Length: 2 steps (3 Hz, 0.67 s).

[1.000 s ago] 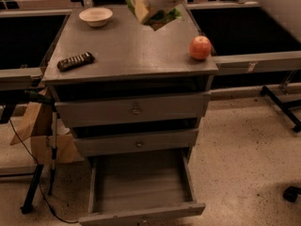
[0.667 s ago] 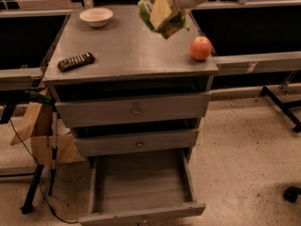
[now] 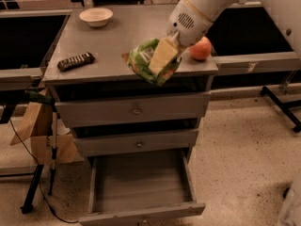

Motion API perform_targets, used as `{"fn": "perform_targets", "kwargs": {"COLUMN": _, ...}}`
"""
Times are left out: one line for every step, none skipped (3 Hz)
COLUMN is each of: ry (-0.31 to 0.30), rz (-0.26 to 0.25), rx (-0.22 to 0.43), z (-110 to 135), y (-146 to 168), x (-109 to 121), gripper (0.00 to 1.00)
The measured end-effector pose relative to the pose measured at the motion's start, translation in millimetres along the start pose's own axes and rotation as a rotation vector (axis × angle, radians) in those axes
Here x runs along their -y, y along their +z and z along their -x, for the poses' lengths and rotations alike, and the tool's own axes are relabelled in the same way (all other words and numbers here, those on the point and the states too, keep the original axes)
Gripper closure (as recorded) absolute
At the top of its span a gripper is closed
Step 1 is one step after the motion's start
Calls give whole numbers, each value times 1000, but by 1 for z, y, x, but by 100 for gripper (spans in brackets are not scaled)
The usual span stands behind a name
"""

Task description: Place green rice chip bag into bottom drawer

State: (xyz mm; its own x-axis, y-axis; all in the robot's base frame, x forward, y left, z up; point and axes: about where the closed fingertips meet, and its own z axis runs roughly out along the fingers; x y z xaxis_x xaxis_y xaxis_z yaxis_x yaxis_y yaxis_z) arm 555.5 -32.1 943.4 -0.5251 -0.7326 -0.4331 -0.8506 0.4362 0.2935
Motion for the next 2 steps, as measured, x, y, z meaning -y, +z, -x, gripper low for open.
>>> {"fn": "perform_targets", "kwargs": {"ry": -84, "rz": 131, "rx": -67, "z": -9, "y": 26, "x": -13, "gripper": 100}}
{"fn": "perform_targets", "kwargs": {"ry": -84, "rz": 131, "rx": -67, "z": -9, "y": 27, "x": -13, "gripper": 100}}
